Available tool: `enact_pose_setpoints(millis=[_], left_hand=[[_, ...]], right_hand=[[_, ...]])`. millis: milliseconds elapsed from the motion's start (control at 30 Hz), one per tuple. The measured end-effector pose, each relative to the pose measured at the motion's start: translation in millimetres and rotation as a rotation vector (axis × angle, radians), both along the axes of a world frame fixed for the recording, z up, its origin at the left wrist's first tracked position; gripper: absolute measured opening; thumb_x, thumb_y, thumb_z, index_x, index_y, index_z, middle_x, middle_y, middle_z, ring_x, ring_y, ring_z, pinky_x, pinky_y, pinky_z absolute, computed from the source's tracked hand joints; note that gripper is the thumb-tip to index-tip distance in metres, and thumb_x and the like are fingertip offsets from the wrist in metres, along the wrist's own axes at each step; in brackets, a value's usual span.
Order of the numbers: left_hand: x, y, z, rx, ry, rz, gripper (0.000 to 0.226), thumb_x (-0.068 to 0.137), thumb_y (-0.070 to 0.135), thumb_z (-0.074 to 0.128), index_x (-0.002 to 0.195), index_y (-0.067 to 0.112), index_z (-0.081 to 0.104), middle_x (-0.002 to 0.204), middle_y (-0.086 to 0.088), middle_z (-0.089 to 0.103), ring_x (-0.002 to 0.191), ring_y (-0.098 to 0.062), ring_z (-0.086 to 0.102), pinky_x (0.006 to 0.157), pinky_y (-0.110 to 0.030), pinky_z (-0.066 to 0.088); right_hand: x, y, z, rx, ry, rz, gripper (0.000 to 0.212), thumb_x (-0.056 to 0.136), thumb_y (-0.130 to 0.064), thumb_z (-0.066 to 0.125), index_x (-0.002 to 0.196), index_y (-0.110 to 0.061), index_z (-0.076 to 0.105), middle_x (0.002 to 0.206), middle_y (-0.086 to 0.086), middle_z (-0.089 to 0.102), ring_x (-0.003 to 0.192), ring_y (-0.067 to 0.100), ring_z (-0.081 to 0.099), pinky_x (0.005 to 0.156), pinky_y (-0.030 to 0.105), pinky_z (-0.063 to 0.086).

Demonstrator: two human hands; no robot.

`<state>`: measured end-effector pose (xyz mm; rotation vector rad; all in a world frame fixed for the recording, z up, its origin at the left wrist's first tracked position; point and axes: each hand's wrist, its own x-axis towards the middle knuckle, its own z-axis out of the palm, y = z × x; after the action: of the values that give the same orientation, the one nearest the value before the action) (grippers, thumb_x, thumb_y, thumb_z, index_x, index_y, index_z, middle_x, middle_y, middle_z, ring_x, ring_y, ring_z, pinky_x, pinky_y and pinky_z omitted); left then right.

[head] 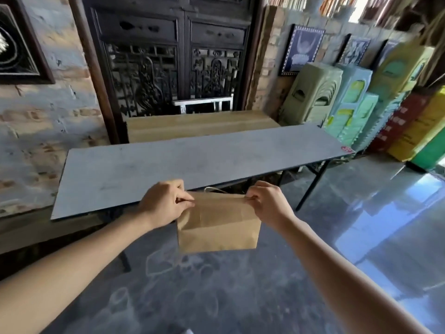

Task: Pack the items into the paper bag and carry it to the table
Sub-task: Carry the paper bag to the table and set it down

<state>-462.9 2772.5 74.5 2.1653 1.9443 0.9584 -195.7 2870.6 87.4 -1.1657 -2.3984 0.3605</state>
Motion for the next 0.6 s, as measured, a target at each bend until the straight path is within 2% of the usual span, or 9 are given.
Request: enact_pose_setpoints(millis=[167,267,400,500,600], left_hand=[[-26,142,7,-0.013,0.110,0.044,0.006,0.076,0.025,0.080,0.082,0.026,0.080,0.066,0.003,0.054,0.067,-0.017,0.051,0.056,-0.028,0.045],[-43,219,0,-0.032,0.173,0.081,0.007,0.075,0.024,0.081,0.082,0.024,0.081,0.066,0.004,0.055,0.067,-0.016,0.047,0.052,-0.023,0.040],[-65,314,-20,-0.068,0.182,0.188,0.005,0.077,0.025,0.079,0.081,0.025,0.081,0.067,0.006,0.055,0.069,-0.012,0.042,0.054,-0.024,0.044],[-79,386,-37,-0.107,0.174,0.277,0.004,0.076,0.026,0.080,0.079,0.025,0.081,0.067,0.007,0.055,0.071,-0.016,0.049,0.053,-0.026,0.047],[-85,439,-47,-0.163,0.186,0.359,0.001,0.075,0.024,0.081,0.074,0.024,0.080,0.065,0.005,0.055,0.072,-0.019,0.053,0.050,-0.027,0.048]], right_hand=[[-34,146,-3,-0.076,0.030,-0.060,0.006,0.080,-0.015,0.068,0.077,-0.020,0.070,0.082,-0.002,0.062,0.072,0.023,0.059,0.065,0.038,0.052],[-58,228,-17,-0.071,0.002,-0.037,0.008,0.081,-0.014,0.065,0.078,-0.021,0.068,0.084,-0.003,0.062,0.078,0.022,0.059,0.062,0.037,0.052],[-95,339,-47,-0.031,-0.035,0.004,0.011,0.083,-0.012,0.059,0.076,-0.020,0.060,0.080,-0.004,0.062,0.081,0.024,0.055,0.059,0.034,0.047],[-126,432,-68,-0.028,-0.074,0.079,0.011,0.082,-0.008,0.053,0.077,-0.017,0.055,0.079,-0.001,0.065,0.078,0.026,0.055,0.058,0.035,0.045],[-147,497,-83,-0.042,-0.118,0.126,0.011,0.081,-0.007,0.051,0.079,-0.018,0.054,0.081,0.000,0.066,0.078,0.029,0.056,0.055,0.032,0.035]])
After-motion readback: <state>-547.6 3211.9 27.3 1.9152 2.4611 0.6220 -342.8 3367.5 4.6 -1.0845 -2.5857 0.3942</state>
